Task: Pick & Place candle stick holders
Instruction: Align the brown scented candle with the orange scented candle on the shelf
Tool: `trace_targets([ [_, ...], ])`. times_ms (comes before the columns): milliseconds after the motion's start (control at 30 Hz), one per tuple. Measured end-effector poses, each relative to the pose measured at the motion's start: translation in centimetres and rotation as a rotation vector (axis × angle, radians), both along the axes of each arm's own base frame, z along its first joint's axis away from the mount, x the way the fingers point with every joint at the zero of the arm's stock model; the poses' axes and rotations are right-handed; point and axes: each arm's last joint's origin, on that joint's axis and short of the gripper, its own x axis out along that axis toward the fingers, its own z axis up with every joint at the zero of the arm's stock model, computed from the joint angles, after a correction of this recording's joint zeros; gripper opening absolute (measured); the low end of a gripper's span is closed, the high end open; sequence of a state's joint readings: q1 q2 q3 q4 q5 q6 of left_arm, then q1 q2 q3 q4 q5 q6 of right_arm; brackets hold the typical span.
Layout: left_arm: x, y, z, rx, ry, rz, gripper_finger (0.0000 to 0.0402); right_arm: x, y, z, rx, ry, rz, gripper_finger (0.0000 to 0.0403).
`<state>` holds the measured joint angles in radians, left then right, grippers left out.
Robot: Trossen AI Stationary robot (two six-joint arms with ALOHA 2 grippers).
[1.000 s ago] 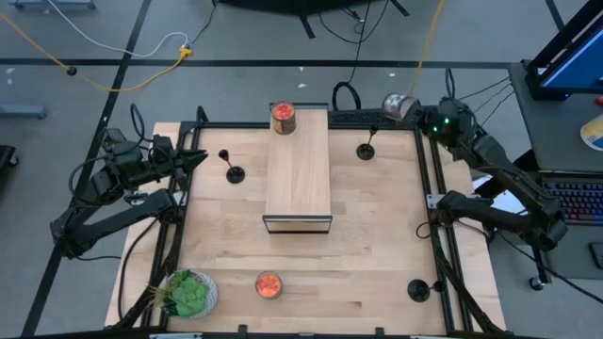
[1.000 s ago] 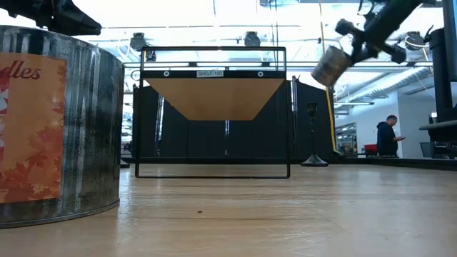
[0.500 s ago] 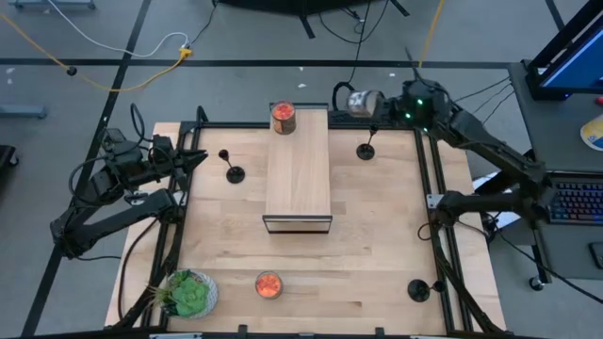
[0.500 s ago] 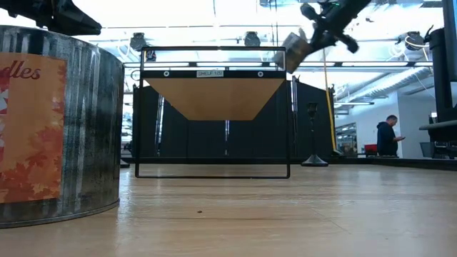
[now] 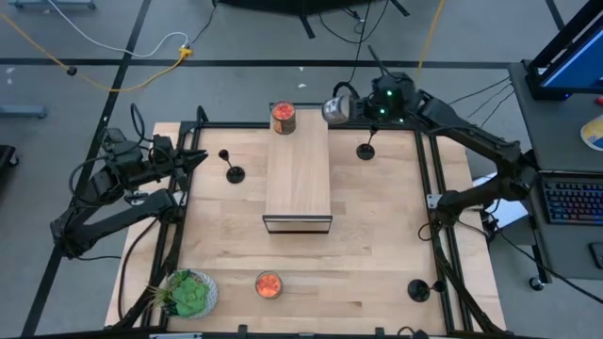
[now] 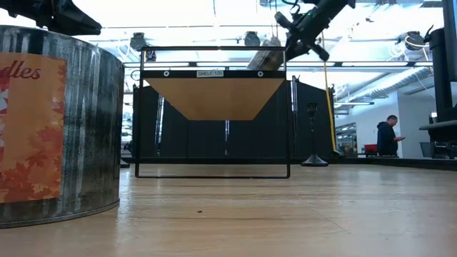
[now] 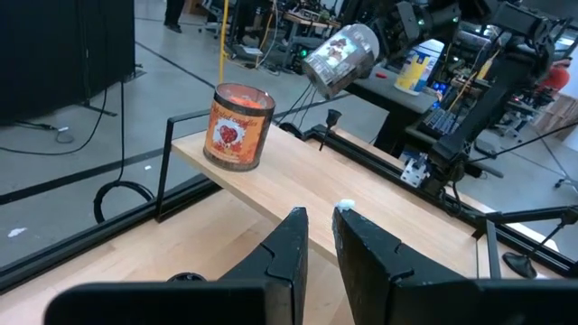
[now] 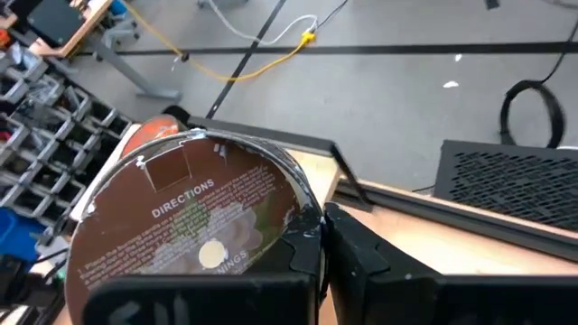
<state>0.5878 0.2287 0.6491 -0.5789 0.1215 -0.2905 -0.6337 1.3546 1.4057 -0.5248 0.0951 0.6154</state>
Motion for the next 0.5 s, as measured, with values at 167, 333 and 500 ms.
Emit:
trace_targets([
  [167,0.0,0.0,0.0,-0.001,0.000,0.000,0.0063,1.3,-0.5,-0.7,0.025,0.018,0.032,0.0000],
  [333,0.0,0.0,0.0,-0.001,0.000,0.000,0.0063,2.6,-1.0,-1.2,0.029,0.035,0.048,0.0000],
  [500,0.0,0.0,0.0,-0.001,0.000,0.000,0.0063,3.9,-1.8,-1.5,0.032,0.039,0.081,0.0000],
])
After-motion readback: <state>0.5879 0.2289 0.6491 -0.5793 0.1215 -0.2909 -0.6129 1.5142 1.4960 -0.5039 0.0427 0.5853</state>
